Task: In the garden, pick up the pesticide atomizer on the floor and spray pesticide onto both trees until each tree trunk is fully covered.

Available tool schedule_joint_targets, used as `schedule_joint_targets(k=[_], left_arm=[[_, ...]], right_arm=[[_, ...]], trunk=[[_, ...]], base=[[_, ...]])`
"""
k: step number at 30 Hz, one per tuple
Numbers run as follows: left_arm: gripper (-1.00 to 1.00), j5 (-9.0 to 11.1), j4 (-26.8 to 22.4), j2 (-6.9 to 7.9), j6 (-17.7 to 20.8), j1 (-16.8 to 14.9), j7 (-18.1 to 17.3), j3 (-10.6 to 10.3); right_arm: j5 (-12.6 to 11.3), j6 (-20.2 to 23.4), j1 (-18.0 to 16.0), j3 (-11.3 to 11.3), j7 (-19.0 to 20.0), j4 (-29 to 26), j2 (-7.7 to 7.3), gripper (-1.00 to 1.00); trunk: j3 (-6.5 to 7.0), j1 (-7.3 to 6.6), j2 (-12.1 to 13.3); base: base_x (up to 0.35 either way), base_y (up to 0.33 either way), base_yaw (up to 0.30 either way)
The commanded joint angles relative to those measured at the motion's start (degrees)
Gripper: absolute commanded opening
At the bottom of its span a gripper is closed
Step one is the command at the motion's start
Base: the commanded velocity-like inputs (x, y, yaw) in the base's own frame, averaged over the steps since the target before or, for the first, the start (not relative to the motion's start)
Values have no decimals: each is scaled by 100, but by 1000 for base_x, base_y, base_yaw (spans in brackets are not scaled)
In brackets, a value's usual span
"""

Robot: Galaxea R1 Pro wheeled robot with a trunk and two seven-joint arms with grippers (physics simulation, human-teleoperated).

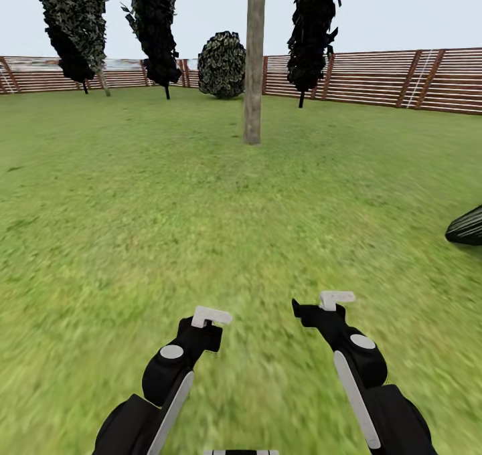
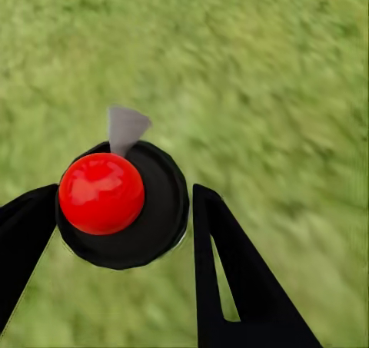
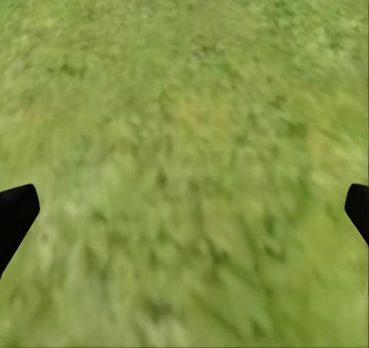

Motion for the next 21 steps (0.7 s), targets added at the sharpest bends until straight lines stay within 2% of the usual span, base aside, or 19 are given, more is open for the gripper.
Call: schedule_joint_targets(k=[1, 21], left_arm=[[-100, 39, -5, 0, 24, -4, 44, -6], [-100, 39, -4, 0, 24, -5, 43, -6]], right_arm=[[-60, 19, 0, 7, -53, -6, -1, 100], [-60, 17, 5, -5, -51, -5, -2, 100]], trunk=[[-5, 2, -2], [-5, 2, -2]], base=[[333, 0, 0], [333, 0, 0]])
